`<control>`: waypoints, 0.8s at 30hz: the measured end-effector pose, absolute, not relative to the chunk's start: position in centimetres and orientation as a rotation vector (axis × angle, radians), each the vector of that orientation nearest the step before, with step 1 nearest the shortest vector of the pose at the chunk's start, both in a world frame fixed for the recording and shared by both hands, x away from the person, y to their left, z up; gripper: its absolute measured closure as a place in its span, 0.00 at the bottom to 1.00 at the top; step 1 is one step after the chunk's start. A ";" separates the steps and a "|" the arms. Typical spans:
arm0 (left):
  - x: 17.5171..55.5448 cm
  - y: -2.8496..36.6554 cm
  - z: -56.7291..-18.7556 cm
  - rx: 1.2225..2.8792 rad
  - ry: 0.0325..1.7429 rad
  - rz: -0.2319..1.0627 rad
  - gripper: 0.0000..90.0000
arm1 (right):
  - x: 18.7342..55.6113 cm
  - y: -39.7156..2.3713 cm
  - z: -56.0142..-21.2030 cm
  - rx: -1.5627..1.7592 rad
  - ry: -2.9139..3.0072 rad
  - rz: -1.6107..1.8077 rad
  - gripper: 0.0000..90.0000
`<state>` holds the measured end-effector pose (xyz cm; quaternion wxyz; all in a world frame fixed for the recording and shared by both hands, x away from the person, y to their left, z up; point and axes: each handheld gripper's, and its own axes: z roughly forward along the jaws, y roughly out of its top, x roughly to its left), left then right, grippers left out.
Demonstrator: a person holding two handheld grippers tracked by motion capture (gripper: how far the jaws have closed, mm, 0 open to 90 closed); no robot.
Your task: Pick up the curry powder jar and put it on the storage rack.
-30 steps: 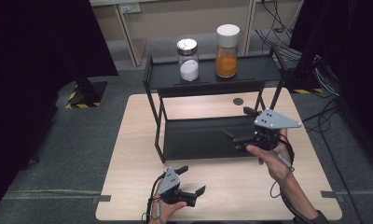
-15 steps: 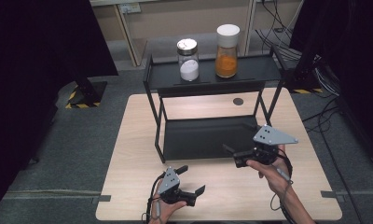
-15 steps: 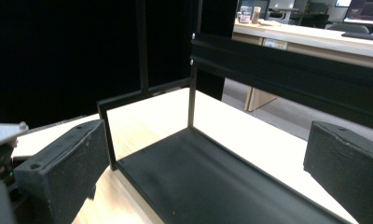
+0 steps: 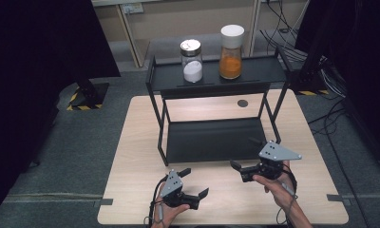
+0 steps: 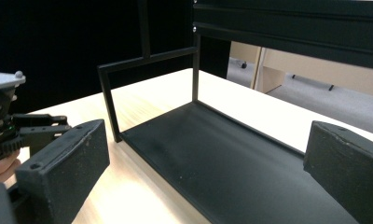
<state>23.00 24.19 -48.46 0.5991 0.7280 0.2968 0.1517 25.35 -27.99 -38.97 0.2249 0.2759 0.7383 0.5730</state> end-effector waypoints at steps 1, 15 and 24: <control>23.0 24.2 -48.5 1.688 0.688 0.352 0.02 | 25.2 -28.0 -39.2 0.761 2.039 1.582 0.00; 23.0 24.2 -48.5 1.685 0.691 0.356 0.02 | 24.1 -28.3 -41.9 0.787 2.054 1.601 0.00; 22.9 24.3 -48.5 1.681 0.689 0.361 0.02 | 23.8 -28.3 -42.9 0.787 2.067 1.591 0.00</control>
